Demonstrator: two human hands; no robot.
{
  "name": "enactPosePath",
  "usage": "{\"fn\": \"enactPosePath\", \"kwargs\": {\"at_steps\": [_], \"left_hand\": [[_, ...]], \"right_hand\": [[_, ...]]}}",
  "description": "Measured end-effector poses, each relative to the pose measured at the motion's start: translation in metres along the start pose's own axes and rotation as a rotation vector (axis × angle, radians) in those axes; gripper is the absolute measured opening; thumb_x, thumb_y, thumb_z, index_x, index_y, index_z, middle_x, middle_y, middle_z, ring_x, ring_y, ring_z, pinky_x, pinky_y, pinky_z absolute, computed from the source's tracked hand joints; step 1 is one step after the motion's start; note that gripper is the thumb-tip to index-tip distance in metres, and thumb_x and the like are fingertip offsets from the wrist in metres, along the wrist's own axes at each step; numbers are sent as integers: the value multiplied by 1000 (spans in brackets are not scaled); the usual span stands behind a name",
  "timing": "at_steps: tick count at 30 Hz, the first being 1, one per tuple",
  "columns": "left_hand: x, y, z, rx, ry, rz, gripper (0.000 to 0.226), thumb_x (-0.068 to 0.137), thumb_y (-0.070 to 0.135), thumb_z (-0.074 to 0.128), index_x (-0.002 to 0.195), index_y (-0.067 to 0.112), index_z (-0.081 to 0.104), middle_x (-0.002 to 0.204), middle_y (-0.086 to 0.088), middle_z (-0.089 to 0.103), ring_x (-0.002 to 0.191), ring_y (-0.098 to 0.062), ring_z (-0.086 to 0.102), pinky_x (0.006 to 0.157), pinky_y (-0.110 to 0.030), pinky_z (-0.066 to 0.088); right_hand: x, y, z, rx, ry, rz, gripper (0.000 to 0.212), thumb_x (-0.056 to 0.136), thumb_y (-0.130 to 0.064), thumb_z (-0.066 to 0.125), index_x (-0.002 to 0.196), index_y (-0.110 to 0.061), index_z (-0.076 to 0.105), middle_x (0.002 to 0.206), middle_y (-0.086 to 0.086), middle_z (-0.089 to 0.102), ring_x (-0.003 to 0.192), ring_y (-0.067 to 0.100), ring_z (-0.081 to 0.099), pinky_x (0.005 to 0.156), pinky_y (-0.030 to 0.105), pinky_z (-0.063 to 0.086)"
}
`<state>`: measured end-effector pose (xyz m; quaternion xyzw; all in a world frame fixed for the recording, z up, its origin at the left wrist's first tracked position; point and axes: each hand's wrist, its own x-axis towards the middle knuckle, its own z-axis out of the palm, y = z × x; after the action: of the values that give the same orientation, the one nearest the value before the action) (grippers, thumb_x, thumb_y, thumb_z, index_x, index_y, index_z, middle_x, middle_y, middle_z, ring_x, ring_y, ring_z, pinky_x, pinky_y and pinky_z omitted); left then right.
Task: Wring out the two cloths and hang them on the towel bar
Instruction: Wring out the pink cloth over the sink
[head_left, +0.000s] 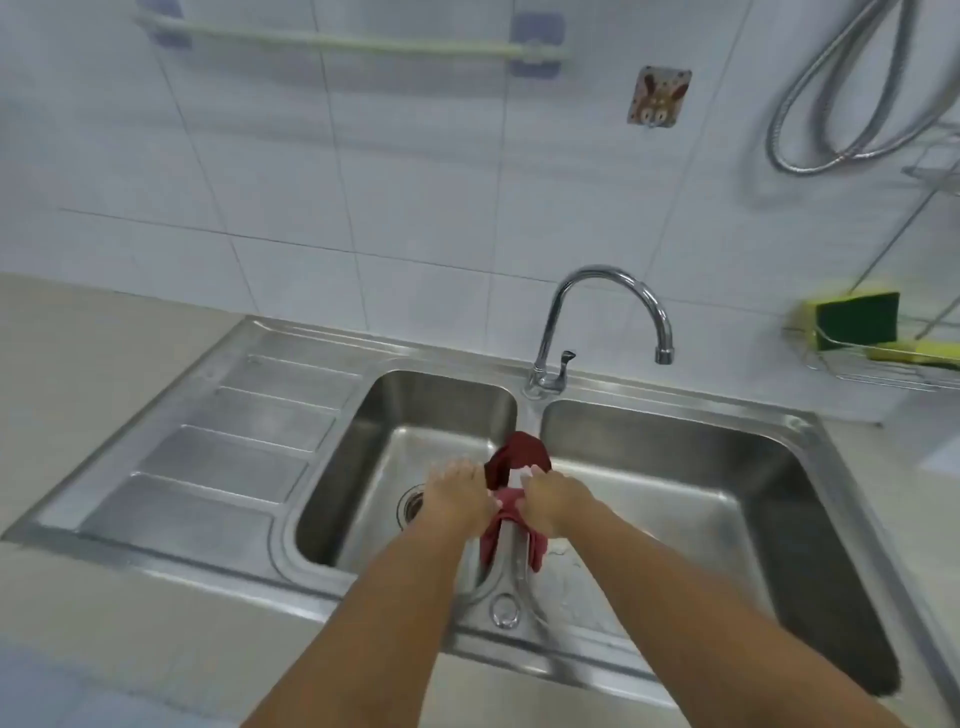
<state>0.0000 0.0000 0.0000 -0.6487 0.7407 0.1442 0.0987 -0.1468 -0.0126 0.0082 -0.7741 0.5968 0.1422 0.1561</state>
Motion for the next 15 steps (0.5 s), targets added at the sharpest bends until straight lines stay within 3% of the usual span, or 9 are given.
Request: {"fn": "enactPosePath", "kwargs": {"at_steps": [5,7,9,11,15], "left_hand": [[12,18,37,-27,-63,87,65,98,27,40,152,8,9,160,-14,15,147,-28,16,119,-51,17],[15,20,47,-114,-53,108,65,97,18,41,153,11,9,161,-10,16,147,-26,20,119,-49,19],[14,20,51,-236,21,118,62,95,13,42,152,14,18,154,-7,34,138,-24,39,114,-44,32],[14,17,52,-365,81,127,55,95,17,44,148,18,29,143,-4,50,125,-23,51,106,-39,42],[17,8,53,-401,94,175,53,93,32,54,142,28,36,126,0,60,115,-21,58,97,-39,48]], "right_hand": [[4,12,32,41,28,36,46,91,-19,47,136,-13,41,136,11,51,114,31,53,90,42,45],[8,13,46,198,65,68,45,87,-14,50,132,-18,45,123,10,60,104,29,59,86,39,51],[9,13,55,415,135,103,39,86,-12,46,123,-20,53,111,7,65,95,26,63,83,37,53],[6,13,61,601,223,137,33,87,-9,46,117,-19,56,103,6,67,89,24,64,79,34,52],[-2,15,74,821,281,255,25,88,-10,55,110,-22,53,97,2,69,83,21,65,73,34,51]]}}
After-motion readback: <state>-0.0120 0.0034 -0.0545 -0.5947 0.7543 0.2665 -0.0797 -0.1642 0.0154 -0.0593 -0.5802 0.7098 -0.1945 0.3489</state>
